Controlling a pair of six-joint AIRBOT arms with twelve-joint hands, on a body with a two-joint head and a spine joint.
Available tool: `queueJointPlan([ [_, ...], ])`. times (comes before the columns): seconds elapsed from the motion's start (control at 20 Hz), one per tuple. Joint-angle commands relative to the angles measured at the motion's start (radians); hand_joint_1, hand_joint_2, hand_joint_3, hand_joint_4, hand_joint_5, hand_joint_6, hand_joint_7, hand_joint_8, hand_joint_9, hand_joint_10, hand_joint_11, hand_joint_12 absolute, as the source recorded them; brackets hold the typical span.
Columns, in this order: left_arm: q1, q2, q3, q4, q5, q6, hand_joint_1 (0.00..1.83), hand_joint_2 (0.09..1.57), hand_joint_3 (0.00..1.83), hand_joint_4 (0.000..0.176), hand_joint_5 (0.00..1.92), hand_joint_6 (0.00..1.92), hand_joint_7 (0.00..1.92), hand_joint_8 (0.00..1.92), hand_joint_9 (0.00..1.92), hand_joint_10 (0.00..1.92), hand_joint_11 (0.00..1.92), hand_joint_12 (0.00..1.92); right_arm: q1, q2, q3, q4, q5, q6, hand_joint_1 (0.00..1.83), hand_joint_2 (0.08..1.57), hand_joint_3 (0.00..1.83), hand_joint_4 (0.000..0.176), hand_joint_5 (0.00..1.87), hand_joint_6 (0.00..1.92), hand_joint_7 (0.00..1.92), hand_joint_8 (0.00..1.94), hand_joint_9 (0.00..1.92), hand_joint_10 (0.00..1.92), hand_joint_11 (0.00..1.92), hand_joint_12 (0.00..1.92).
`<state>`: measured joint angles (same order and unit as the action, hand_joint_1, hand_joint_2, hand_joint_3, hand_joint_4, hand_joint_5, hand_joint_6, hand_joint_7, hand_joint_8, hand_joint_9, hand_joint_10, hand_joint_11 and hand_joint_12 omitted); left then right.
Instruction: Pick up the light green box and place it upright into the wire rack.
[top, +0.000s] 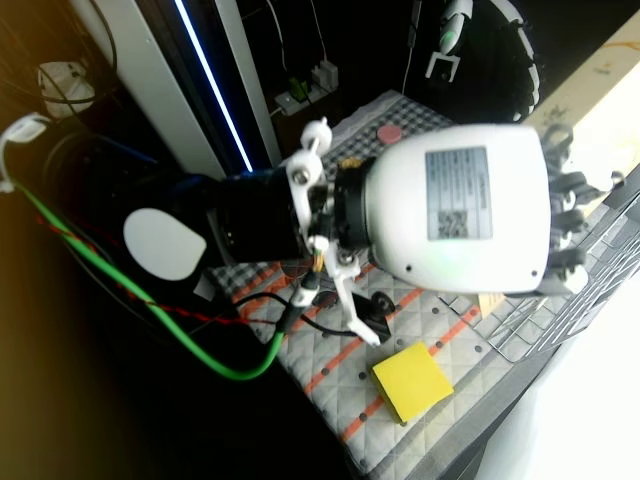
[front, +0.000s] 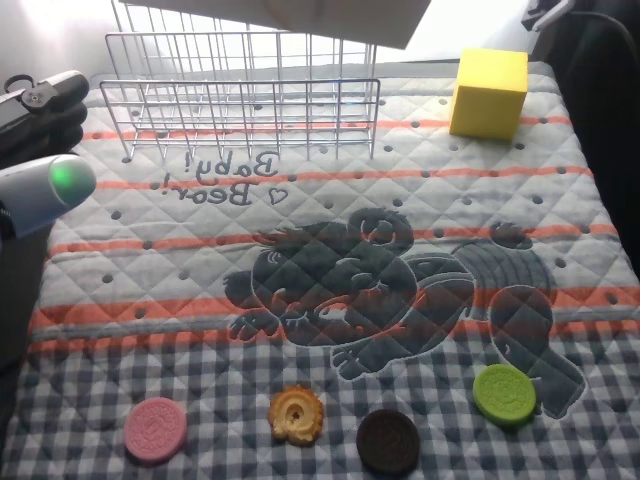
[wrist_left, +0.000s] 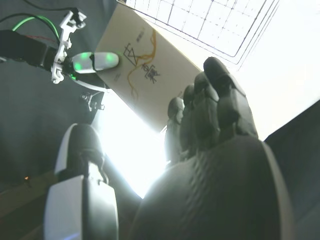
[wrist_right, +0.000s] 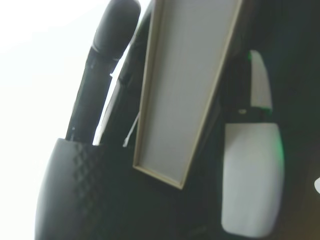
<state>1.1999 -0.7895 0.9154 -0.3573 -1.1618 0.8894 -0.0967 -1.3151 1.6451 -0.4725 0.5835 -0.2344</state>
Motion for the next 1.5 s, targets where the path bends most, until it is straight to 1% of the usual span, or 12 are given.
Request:
queueJointPlan([
  [0.0, -0.006, -0.005, 0.006, -0.004, -0.123, -0.012, 0.61, 1.01, 0.00, 0.028, 0.24, 0.00, 0.21, 0.00, 0.22, 0.00, 0.00, 0.79, 0.020, 0.012, -0.001, 0.042, 0.114, 0.006, 1.11, 1.21, 0.00, 0.000, 0.81, 1.23, 1.43, 0.02, 1.52, 0.05, 1.12, 0.98],
  [0.15, -0.006, -0.009, 0.006, -0.005, -0.120, -0.012, 0.60, 1.01, 0.00, 0.050, 0.23, 0.00, 0.20, 0.00, 0.21, 0.00, 0.00, 0.76, 0.025, 0.030, -0.023, 0.033, 0.128, 0.002, 1.10, 1.23, 0.00, 0.000, 0.77, 1.29, 1.42, 0.00, 1.51, 0.03, 1.07, 0.96],
  [0.35, -0.006, -0.012, 0.006, -0.007, -0.119, -0.012, 0.63, 1.01, 0.00, 0.030, 0.26, 0.01, 0.22, 0.00, 0.22, 0.00, 0.00, 0.80, 0.030, 0.045, -0.050, 0.029, 0.142, -0.018, 1.09, 1.24, 0.00, 0.000, 0.76, 1.30, 1.39, 0.01, 1.44, 0.01, 0.85, 1.08],
  [0.6, -0.006, -0.014, 0.006, -0.009, -0.118, -0.012, 0.65, 1.01, 0.00, 0.047, 0.26, 0.00, 0.21, 0.00, 0.21, 0.00, 0.00, 0.77, 0.045, 0.054, -0.058, 0.009, 0.145, -0.019, 1.10, 1.22, 0.00, 0.000, 0.80, 1.25, 1.39, 0.01, 1.40, 0.01, 0.71, 1.13],
  [0.8, -0.005, -0.016, 0.005, -0.013, -0.119, -0.012, 0.61, 1.00, 0.00, 0.056, 0.26, 0.00, 0.23, 0.00, 0.23, 0.00, 0.00, 0.82, 0.045, 0.065, -0.073, 0.009, 0.145, -0.020, 1.01, 1.28, 0.00, 0.000, 0.69, 1.41, 1.29, 0.00, 1.27, 0.00, 0.36, 1.22],
  [1.0, -0.003, -0.017, 0.004, -0.013, -0.120, -0.012, 0.64, 1.01, 0.00, 0.048, 0.25, 0.00, 0.21, 0.00, 0.21, 0.00, 0.00, 0.73, 0.042, 0.075, -0.081, 0.010, 0.145, -0.020, 1.09, 1.24, 0.00, 0.000, 0.76, 1.30, 1.37, 0.03, 1.38, 0.05, 0.77, 1.12],
  [1.15, -0.003, -0.019, 0.003, -0.015, -0.120, -0.013, 0.63, 1.02, 0.00, 0.037, 0.26, 0.00, 0.21, 0.00, 0.21, 0.00, 0.00, 0.72, 0.034, 0.081, -0.091, 0.010, 0.145, -0.020, 1.05, 1.25, 0.00, 0.000, 0.74, 1.34, 1.36, 0.01, 1.35, 0.03, 0.55, 1.18],
  [1.25, -0.003, -0.020, 0.003, -0.015, -0.121, -0.015, 0.63, 1.02, 0.01, 0.027, 0.25, 0.00, 0.21, 0.00, 0.21, 0.00, 0.00, 0.72, 0.026, 0.080, -0.092, 0.017, 0.145, -0.020, 1.09, 1.23, 0.00, 0.000, 0.78, 1.28, 1.41, 0.03, 1.41, 0.05, 0.68, 1.17],
  [1.3, -0.003, -0.020, 0.003, -0.015, -0.123, -0.016, 0.51, 1.03, 0.01, 0.107, 0.22, 0.00, 0.19, 0.00, 0.19, 0.00, 0.00, 0.68, 0.017, 0.078, -0.094, 0.023, 0.146, -0.020, 1.09, 1.23, 0.00, 0.000, 0.77, 1.28, 1.42, 0.02, 1.45, 0.05, 0.90, 1.12],
  [1.35, -0.002, -0.021, 0.003, -0.015, -0.124, -0.018, 0.71, 1.01, 0.00, 0.080, 0.23, 0.00, 0.18, 0.00, 0.17, 0.00, 0.00, 0.58, 0.003, 0.074, -0.094, 0.032, 0.148, -0.020, 1.10, 1.23, 0.00, 0.000, 0.77, 1.29, 1.42, 0.02, 1.49, 0.06, 1.09, 1.05],
  [1.4, -0.001, -0.021, 0.003, -0.015, -0.125, -0.020, 0.71, 1.01, 0.00, 0.080, 0.23, 0.00, 0.18, 0.00, 0.17, 0.00, 0.00, 0.58, -0.012, 0.069, -0.090, 0.045, 0.148, -0.020, 1.10, 1.23, 0.00, 0.000, 0.77, 1.29, 1.42, 0.02, 1.49, 0.06, 1.09, 1.05],
  [1.45, 0.000, -0.021, 0.003, -0.015, -0.126, -0.021, 0.62, 1.01, 0.00, 0.044, 0.22, 0.00, 0.16, 0.00, 0.17, 0.00, 0.00, 0.65, -0.023, 0.063, -0.082, 0.059, 0.148, -0.020, 1.10, 1.23, 0.00, 0.000, 0.78, 1.27, 1.43, 0.01, 1.53, 0.06, 1.21, 0.95],
])
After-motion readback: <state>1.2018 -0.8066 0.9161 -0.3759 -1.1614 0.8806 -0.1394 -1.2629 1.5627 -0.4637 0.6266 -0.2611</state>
